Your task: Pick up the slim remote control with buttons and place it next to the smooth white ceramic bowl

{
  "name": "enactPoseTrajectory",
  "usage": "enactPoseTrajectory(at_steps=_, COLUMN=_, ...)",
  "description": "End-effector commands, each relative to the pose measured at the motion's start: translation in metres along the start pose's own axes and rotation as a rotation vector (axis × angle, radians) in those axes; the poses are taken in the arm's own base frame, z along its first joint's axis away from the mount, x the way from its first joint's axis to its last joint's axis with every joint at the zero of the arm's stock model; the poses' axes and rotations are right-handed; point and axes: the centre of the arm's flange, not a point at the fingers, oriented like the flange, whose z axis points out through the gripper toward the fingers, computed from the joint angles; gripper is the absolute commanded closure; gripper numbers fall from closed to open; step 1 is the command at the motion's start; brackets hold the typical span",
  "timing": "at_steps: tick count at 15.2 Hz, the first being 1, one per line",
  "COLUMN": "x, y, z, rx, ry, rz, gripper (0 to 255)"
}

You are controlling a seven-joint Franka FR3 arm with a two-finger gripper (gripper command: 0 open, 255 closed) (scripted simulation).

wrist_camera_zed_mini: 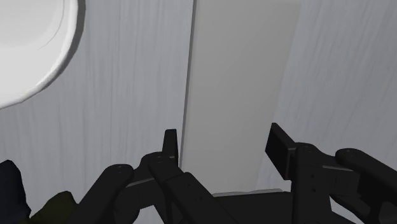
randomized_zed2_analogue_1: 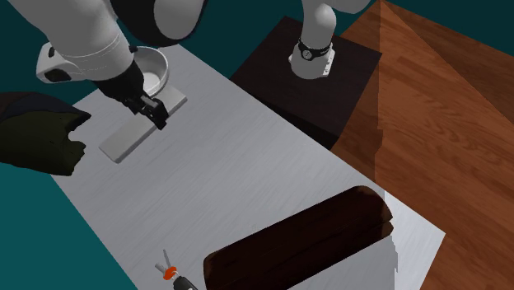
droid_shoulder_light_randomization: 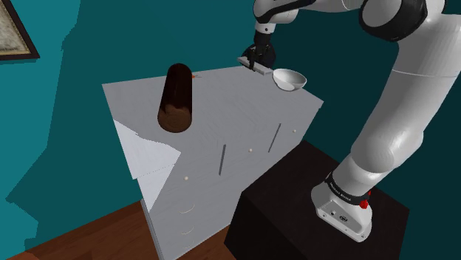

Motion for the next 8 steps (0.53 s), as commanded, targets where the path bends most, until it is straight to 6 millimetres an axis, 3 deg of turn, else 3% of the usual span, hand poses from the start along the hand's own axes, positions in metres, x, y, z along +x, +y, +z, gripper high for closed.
enactPoseTrajectory(at_steps=1, x=0.000, y=0.000, z=0.010, rx=0.000, ry=0.001, rz=0.000, gripper=255)
enactPoseTrajectory(at_steps=8, x=-0.001, y=-0.001, z=0.047, rx=0.000, ry=0.001, rz=0.000, gripper=255)
